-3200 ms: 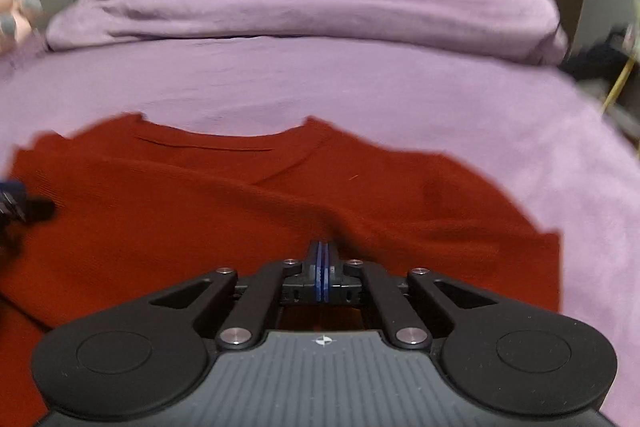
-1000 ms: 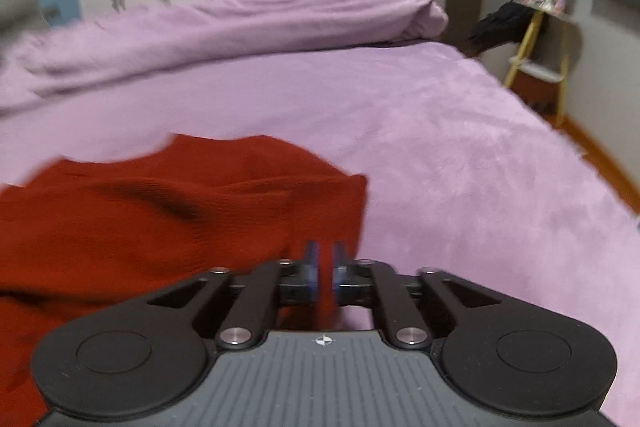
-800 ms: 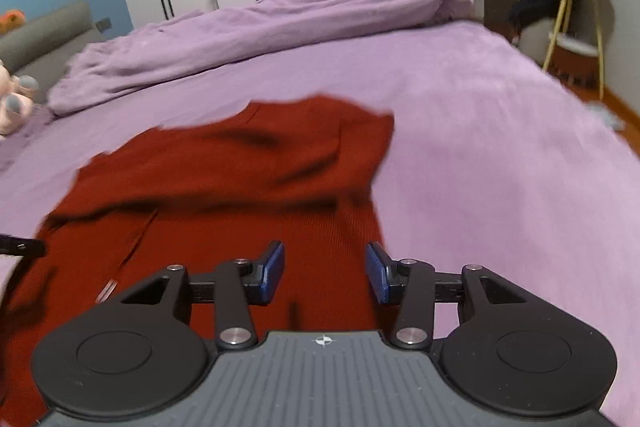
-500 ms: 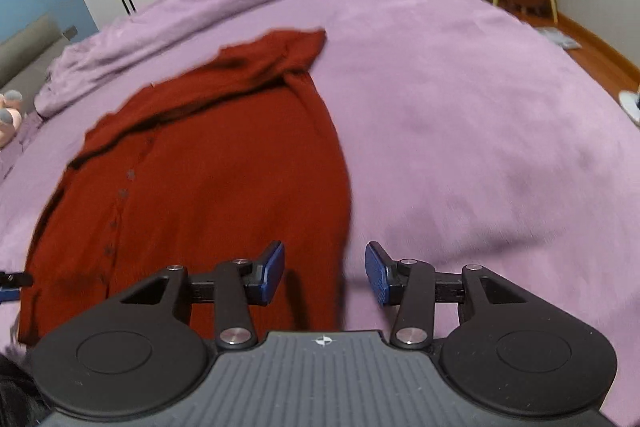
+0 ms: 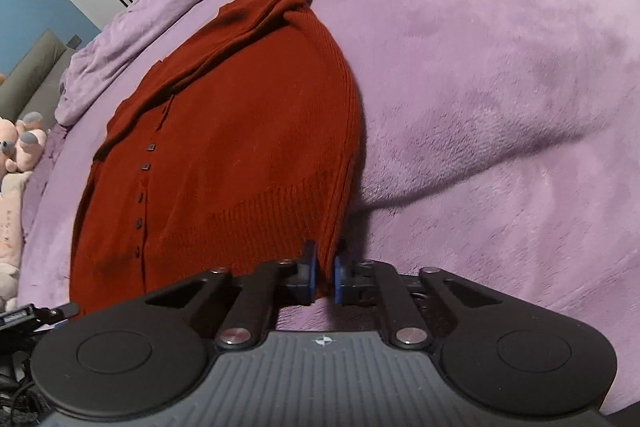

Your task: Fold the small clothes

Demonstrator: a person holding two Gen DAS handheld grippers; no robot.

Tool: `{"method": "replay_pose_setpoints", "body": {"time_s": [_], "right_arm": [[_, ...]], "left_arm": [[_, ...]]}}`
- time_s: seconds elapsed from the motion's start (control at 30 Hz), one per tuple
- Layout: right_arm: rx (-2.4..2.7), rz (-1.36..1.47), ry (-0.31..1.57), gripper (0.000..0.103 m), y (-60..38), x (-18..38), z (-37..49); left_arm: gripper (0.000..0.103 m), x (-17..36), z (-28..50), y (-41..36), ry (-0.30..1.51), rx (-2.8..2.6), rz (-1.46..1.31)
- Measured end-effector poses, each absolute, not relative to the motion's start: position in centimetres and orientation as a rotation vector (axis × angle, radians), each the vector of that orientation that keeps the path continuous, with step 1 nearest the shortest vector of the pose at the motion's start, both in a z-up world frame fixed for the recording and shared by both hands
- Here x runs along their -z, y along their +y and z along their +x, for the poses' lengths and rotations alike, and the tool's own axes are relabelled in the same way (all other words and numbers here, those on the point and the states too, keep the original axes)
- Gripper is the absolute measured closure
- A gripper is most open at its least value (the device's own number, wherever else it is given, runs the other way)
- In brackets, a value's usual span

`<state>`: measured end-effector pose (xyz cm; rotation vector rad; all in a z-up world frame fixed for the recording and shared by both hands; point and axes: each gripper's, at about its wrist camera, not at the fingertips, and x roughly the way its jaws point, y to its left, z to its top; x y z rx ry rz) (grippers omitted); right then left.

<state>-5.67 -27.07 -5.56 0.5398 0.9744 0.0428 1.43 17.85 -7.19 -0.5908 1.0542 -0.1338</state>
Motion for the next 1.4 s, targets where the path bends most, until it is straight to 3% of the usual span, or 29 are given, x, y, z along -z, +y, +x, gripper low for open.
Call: {"method": "replay_pose_setpoints", "body": {"time_s": [0.1,0.13,0.27,0.4,0.57,0.8,0.9,0.97,1.0,1.03,1.27,1.4], "right_arm": [[-0.078,0.608,0.973,0.098,-27.6,5.5,-5.6],[-0.093,0.649,0.967,0.098,-27.9,5.4,-5.6],[-0.169,0.839,0.91,0.099,-29.4,4.3,-4.8],[-0.219,0.914,0.824,0.099,-29.9,2.3,-2.1],[-0.162,0.772,0.762,0.099,-28.7,0.4,3.5],[-0.04,0.388,0.775,0.098,-25.0,1.1,9.3],[-0.016,0.267,0.726,0.09,-24.5,0.5,9.0],[-0.03,0.232,0.702,0.066,-24.9,0.4,8.8],[-0.047,0.209,0.703,0.062,-25.1,0.4,8.7],[-0.062,0.181,0.714,0.06,-25.1,0.7,8.9],[-0.156,0.052,0.839,0.059,-24.3,3.3,10.8],[-0.166,0.025,0.854,0.06,-24.2,3.6,11.4]], "left_arm": [[0.088,7.5,1.8,18.2,1.09,0.177,-0.613],[0.092,7.7,2.0,18.3,1.099,0.184,-0.612],[0.095,7.1,2.0,18.5,1.072,0.233,-0.669],[0.096,3.7,3.1,19.1,0.932,0.281,-0.742],[0.096,0.2,7.3,19.5,0.796,0.238,-0.686],[0.095,1.7,14.0,16.9,0.813,0.104,-0.465],[0.092,2.6,15.4,16.3,0.81,0.033,-0.329],[0.085,2.7,15.3,17.1,0.796,-0.01,-0.321],[0.075,2.8,15.1,17.7,0.788,-0.014,-0.344],[0.073,2.9,14.9,18.6,0.781,0.001,-0.38],[0.061,4.2,15.8,18.8,0.877,0.133,-0.316],[0.062,4.9,16.4,18.0,0.899,0.149,-0.287]]}}
